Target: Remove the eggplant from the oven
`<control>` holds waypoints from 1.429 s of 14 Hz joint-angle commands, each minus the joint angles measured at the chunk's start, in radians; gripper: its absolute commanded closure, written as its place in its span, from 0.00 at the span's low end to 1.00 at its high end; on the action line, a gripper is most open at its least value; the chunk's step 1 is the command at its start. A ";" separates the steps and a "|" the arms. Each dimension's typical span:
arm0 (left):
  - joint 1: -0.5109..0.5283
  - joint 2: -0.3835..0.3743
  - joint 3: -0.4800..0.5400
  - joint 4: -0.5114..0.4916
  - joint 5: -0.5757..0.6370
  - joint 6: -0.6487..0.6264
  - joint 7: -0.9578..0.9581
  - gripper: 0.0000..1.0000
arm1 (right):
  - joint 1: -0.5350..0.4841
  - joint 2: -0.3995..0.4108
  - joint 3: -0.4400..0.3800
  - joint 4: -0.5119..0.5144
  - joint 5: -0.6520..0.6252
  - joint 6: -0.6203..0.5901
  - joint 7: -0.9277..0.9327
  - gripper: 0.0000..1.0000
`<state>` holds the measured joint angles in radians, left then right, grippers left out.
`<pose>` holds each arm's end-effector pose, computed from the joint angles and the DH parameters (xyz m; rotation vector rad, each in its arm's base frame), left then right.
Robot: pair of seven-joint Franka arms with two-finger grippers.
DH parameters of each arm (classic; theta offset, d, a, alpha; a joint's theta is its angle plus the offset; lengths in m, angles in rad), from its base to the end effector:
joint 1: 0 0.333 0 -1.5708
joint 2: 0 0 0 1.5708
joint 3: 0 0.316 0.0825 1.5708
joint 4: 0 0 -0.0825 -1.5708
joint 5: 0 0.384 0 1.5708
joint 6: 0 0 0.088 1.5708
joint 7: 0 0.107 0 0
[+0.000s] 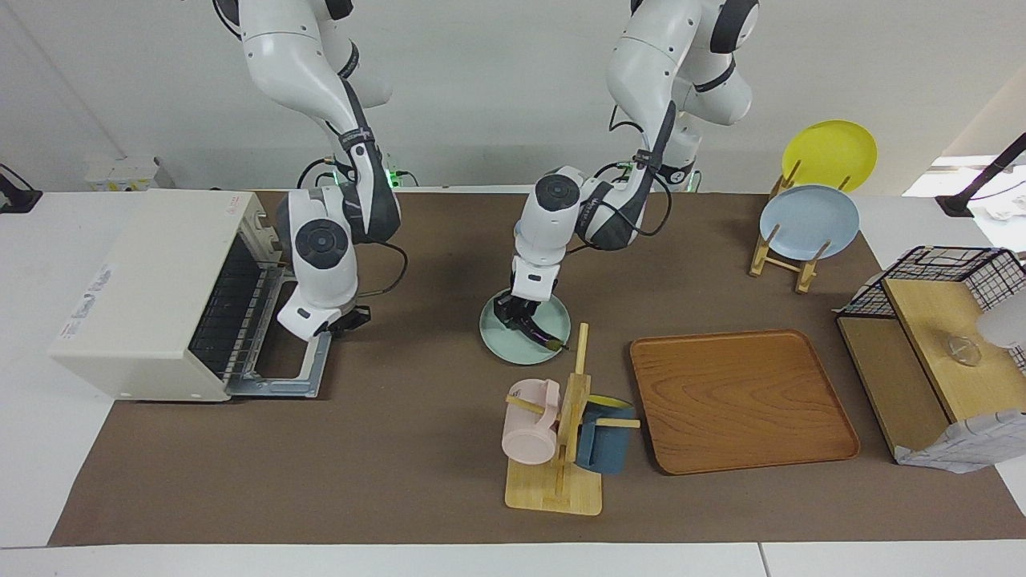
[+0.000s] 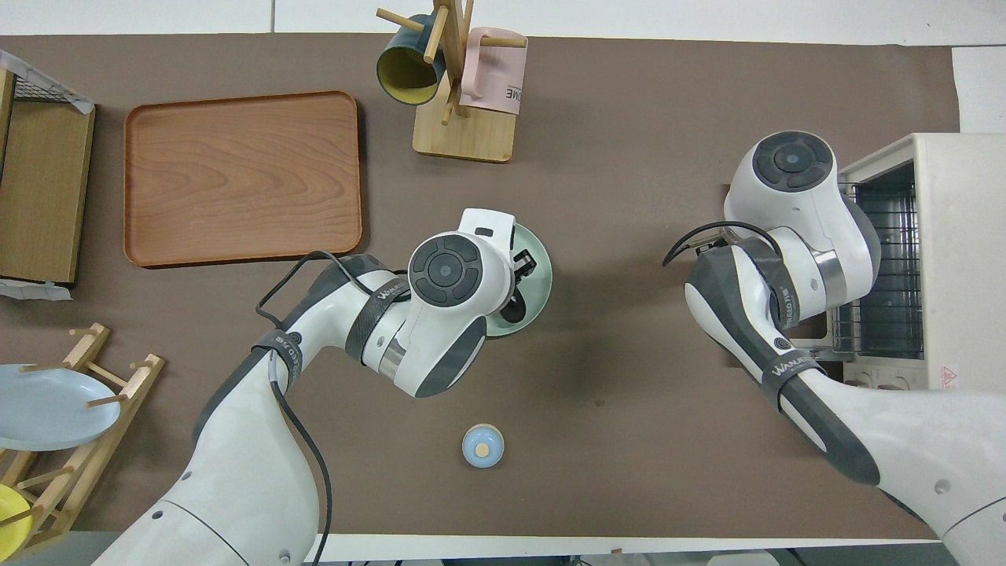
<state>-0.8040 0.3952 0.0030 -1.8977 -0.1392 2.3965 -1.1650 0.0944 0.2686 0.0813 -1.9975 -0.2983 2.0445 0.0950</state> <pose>0.4440 -0.4598 0.3037 2.9213 0.6859 -0.0369 0.5692 0.0834 0.3114 2.8532 0.3531 -0.2676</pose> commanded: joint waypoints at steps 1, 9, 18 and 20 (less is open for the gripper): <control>0.003 -0.013 0.026 0.038 0.076 -0.120 0.047 1.00 | -0.028 0.003 -0.014 0.125 -0.068 -0.146 -0.140 0.99; 0.495 -0.142 0.028 0.002 0.105 -0.195 0.797 1.00 | -0.182 -0.172 -0.017 0.190 0.028 -0.348 -0.405 0.78; 0.612 -0.116 0.037 0.028 0.127 -0.120 1.021 0.00 | -0.245 -0.276 -0.025 0.528 0.321 -0.713 -0.262 0.00; 0.612 -0.198 0.043 0.045 0.133 -0.303 0.979 0.00 | -0.231 -0.282 -0.020 0.523 0.317 -0.735 -0.253 0.00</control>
<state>-0.2022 0.2874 0.0458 -1.8548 -0.0249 2.2347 -0.1568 -0.1371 -0.0562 0.0523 -1.5063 0.0022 1.3338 -0.1859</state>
